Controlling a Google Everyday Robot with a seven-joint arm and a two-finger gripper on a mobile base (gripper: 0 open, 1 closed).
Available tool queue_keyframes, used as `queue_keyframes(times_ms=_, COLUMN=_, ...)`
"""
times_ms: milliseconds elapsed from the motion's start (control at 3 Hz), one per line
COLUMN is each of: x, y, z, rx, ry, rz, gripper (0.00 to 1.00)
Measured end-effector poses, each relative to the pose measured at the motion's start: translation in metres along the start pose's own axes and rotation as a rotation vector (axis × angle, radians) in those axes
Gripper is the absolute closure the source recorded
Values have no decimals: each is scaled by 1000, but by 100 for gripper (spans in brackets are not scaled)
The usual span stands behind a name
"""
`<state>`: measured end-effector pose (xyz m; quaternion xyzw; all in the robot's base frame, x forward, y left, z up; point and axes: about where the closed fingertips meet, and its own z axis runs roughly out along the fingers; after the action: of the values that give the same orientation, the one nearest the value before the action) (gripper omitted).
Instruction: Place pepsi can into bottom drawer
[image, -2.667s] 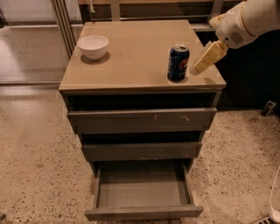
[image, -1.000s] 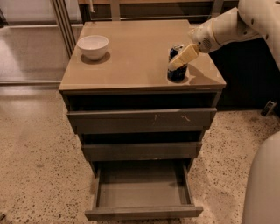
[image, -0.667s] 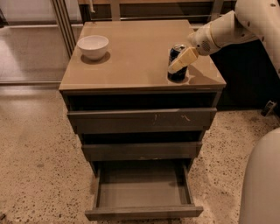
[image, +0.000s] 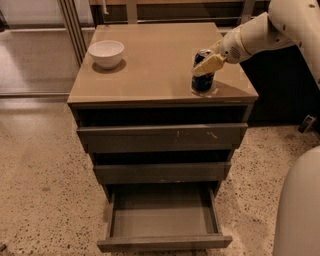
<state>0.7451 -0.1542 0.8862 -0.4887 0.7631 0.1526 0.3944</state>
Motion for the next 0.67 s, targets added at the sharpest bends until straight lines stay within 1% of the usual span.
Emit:
queue_keyframes(times_ms=333, x=0, y=0, z=0, rx=0, ry=0, rz=0, gripper=65)
queue_keyframes(times_ms=667, x=-7, y=16, z=-5, rx=-47, ry=-22, rz=-39, gripper=88)
